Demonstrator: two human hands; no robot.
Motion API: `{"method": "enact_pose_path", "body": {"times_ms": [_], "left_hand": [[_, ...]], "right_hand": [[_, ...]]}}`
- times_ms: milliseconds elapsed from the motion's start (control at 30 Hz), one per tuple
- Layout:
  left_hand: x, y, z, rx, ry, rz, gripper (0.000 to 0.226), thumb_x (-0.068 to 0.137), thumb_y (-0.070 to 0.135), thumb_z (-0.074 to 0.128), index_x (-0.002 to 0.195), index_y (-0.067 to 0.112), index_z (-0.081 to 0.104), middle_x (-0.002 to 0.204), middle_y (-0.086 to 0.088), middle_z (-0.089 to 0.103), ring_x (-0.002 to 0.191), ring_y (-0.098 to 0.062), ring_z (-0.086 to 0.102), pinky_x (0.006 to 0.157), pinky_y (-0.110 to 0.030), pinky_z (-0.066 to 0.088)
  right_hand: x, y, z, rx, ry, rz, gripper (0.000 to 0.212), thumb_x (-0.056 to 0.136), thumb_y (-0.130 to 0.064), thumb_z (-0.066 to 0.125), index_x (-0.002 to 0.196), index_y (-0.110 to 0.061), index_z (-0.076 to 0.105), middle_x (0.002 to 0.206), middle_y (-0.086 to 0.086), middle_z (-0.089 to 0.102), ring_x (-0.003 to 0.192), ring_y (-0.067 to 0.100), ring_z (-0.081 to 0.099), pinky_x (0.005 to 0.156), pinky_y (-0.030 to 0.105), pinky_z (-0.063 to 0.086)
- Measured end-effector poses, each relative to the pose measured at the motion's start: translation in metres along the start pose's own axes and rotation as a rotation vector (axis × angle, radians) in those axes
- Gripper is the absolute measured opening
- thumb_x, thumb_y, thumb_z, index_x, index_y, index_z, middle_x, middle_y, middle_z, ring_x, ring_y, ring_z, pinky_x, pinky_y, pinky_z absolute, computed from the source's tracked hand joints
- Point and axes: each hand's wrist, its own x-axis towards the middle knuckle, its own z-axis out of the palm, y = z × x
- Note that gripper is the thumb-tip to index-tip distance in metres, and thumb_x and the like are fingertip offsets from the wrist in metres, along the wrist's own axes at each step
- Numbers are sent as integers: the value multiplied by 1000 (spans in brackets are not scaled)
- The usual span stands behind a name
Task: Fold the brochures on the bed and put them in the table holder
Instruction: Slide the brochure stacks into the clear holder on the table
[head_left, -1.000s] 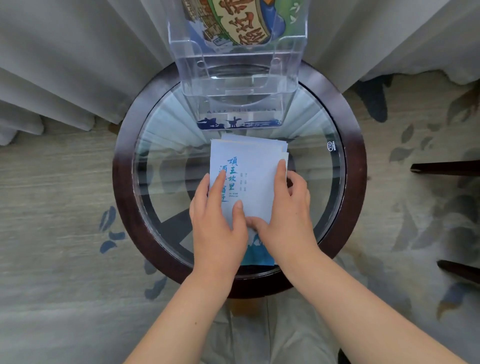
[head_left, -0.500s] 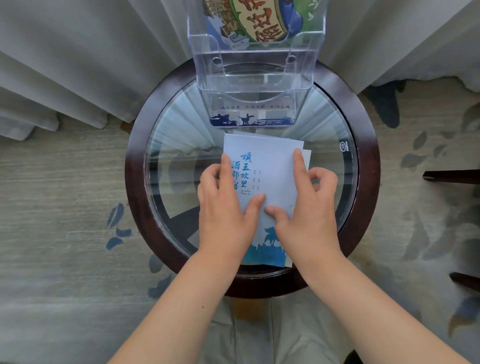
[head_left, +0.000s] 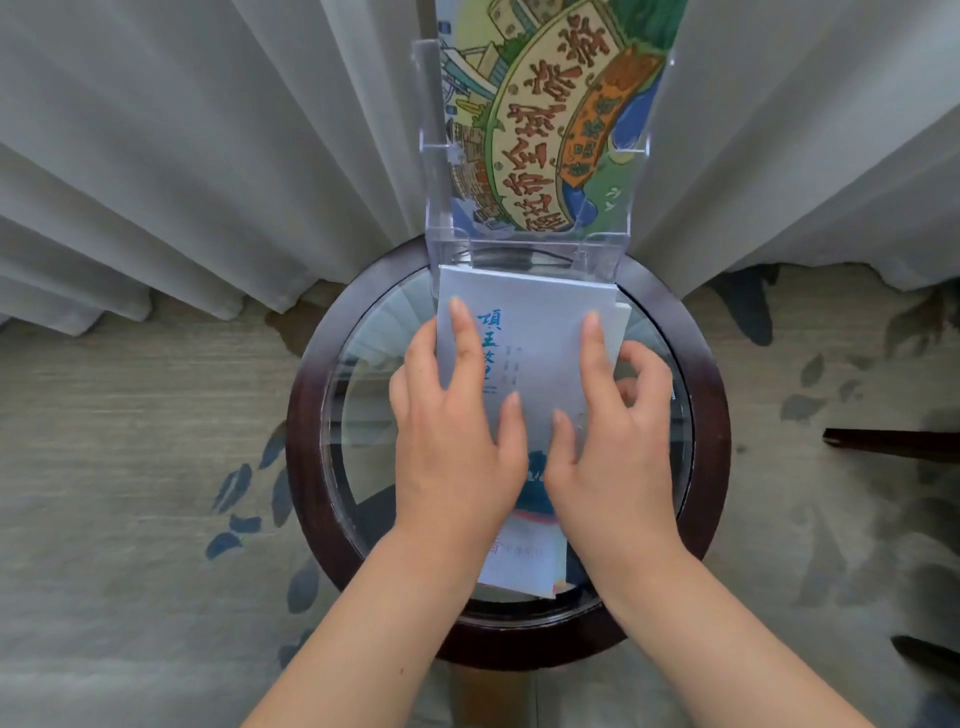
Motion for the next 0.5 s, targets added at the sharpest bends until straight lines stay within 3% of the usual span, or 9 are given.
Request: {"method": "enact_pose_path", "body": {"times_ms": [233, 300, 400, 500], "left_hand": [[24, 25, -25, -98, 207, 86, 84, 92, 17, 69, 159, 7, 20, 159, -19, 32, 140, -40, 38, 112, -19, 19], [31, 27, -29, -128, 257, 146, 81, 91, 14, 65, 158, 4, 20, 158, -22, 32, 142, -39, 38, 118, -30, 27], [35, 21, -26, -167, 272, 252, 76, 89, 1, 61, 155, -3, 23, 157, -27, 30, 144, -40, 38, 112, -54, 41], [38, 10, -18, -196, 233, 295, 78, 88, -2, 62, 155, -6, 22, 162, -26, 21, 151, -37, 29, 115, -54, 40]], "right_hand": [[21, -35, -6, 37, 173, -98, 73, 93, 5, 60, 159, -11, 34, 154, 26, 29, 126, 47, 45, 104, 58, 44], [30, -34, -8, 53, 232, -163, 66, 94, 5, 56, 156, -8, 39, 154, 29, 28, 128, 48, 45, 105, 58, 44], [35, -27, -4, 46, 278, -221, 69, 91, 15, 56, 155, -5, 39, 157, 35, 22, 135, 51, 40, 109, 59, 44], [39, -18, 3, 65, 254, -259, 78, 89, 18, 59, 157, -9, 31, 161, 35, 14, 148, 50, 29, 116, 60, 39]]}}
